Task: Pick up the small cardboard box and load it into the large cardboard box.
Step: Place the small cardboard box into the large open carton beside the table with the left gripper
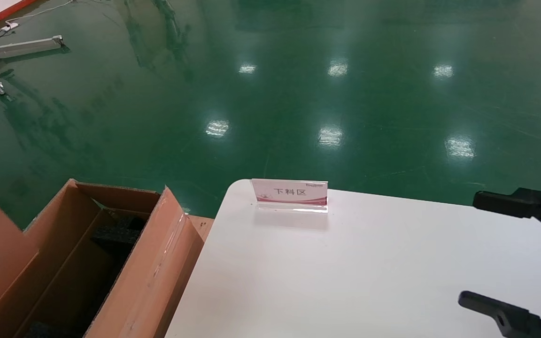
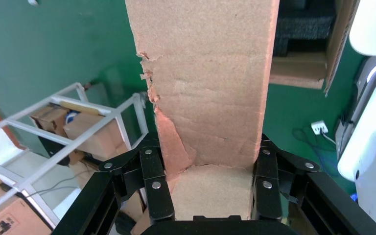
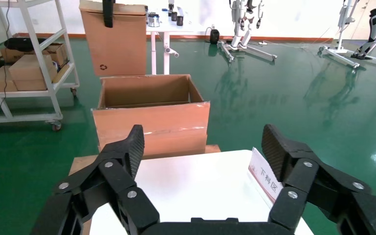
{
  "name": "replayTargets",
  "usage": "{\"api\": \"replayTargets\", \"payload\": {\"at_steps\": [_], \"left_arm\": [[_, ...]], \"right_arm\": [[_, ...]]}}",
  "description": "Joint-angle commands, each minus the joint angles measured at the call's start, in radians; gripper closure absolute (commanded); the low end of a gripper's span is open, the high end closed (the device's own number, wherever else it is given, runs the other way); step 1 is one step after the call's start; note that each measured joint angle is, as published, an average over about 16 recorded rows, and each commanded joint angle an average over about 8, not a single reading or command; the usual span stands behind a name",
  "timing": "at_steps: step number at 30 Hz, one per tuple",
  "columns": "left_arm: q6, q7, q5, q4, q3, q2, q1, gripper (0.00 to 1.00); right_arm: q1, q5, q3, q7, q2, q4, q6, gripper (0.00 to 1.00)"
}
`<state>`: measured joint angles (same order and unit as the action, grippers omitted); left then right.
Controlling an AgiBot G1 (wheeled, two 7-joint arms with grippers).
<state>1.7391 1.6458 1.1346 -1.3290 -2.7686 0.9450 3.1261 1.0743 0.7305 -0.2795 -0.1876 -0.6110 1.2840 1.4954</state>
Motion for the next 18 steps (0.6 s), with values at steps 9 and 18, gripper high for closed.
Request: {"api": "replayTargets", "payload": {"at_steps": [9, 18], "left_arm": [[-0.022, -0.122, 0.009, 0.091, -0.069, -0.075, 0.003, 1.0], [-0.102, -0.209, 0.024, 0.173, -0.069, -0.172, -0.012, 1.0]], "right_arm": [[0.0, 0.0, 0.0, 0.0, 0.0, 0.0, 0.0, 0.0], [0.0, 0.0, 0.0, 0.0, 0.0, 0.0, 0.0, 0.0]]}}
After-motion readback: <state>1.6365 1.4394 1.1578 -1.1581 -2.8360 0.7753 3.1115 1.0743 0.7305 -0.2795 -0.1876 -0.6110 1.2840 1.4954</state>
